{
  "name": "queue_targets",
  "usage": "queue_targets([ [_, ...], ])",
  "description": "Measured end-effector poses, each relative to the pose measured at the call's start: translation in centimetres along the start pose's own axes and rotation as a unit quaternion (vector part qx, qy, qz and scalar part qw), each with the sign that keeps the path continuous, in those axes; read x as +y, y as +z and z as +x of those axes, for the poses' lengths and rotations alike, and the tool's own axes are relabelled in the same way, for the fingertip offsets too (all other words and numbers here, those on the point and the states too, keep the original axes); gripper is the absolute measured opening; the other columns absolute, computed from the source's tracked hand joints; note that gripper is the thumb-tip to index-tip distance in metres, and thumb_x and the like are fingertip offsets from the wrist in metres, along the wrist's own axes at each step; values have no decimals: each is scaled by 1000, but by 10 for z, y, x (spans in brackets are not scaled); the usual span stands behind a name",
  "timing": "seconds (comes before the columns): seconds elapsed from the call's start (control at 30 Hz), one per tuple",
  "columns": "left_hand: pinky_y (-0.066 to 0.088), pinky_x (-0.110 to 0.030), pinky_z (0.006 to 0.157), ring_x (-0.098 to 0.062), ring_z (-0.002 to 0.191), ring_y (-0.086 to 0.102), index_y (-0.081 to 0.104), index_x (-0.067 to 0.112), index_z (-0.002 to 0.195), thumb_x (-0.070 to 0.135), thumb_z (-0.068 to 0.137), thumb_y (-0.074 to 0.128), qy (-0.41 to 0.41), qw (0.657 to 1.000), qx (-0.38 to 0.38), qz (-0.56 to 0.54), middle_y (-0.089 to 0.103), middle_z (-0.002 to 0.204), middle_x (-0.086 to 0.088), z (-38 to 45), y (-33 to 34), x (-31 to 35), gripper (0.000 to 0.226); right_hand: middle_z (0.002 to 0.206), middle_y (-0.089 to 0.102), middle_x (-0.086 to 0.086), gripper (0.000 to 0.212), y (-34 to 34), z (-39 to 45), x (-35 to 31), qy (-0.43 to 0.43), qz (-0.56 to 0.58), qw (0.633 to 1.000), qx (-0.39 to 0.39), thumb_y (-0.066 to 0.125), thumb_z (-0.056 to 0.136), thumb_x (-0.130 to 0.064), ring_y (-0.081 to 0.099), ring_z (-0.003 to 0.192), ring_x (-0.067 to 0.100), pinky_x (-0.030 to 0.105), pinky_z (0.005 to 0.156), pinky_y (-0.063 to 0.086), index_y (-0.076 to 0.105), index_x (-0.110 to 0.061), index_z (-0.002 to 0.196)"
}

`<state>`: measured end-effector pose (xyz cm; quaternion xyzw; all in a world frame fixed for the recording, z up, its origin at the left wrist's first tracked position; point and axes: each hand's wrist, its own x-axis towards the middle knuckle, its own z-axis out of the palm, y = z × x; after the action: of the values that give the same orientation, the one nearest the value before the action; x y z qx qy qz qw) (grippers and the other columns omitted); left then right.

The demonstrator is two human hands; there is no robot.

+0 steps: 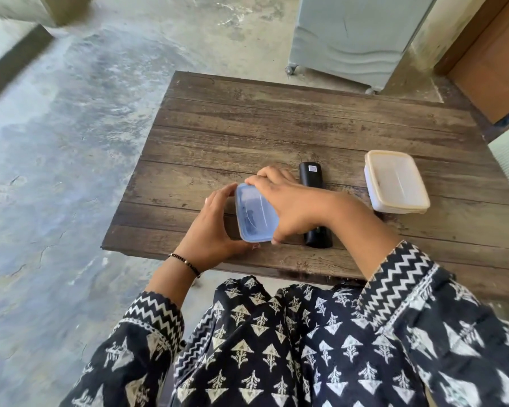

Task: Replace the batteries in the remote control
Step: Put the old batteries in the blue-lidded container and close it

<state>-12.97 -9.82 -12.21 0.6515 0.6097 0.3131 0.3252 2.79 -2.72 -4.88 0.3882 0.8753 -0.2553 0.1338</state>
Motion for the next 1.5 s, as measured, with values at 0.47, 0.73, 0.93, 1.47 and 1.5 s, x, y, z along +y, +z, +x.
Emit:
queue_targets([
  [0.47, 33, -41, 111, -26, 132, 40, 31, 9, 143, 36, 58, 84, 44, 989, -5, 140, 40, 144, -12, 4, -3, 0, 103, 142, 20, 4, 114, 4, 4, -11, 18, -55, 998, 10, 85, 59, -21, 21, 128, 24, 40, 108, 30, 12, -15, 146],
  [0.73, 9, -45, 118, -21, 143, 15, 2, 12, 148, 73, 47, 67, 7, 985, -94, 141, 16, 155, -6, -2, -6, 13, 135, 148, 17, 1, 115, 6, 1, -4, 23, -8, 1000, 19, 84, 61, -23, 17, 135, 22, 35, 111, 25, 8, -15, 147],
  [0.93, 35, -32, 106, -24, 125, 46, 24, 5, 144, 40, 87, 54, -74, 993, 32, 84, 47, 136, -12, -9, -1, 22, 73, 156, 8, 2, 114, 18, -20, 3, 85, 140, 984, 66, 81, 64, -33, 20, 139, 21, 36, 112, 23, 6, -17, 147],
  [1.47, 54, -18, 45, -4, 45, 63, 57, 1, 81, 5, 83, 63, -296, 921, 37, -252, 62, 70, -9, 4, -6, 34, 8, 107, 57, 18, 9, 48, -15, -9, 230, 479, 831, 165, 57, 87, -1, 67, 61, 33, 38, 56, 59, 51, -6, 93],
  [1.5, 56, -21, 48, -8, 50, 64, 57, 1, 83, 5, 83, 63, -290, 926, 38, -241, 63, 74, -11, 4, -6, 34, 8, 107, 57, 18, 11, 49, -16, -8, 229, 488, 825, 167, 58, 87, -1, 68, 63, 33, 36, 56, 59, 51, -5, 93],
])
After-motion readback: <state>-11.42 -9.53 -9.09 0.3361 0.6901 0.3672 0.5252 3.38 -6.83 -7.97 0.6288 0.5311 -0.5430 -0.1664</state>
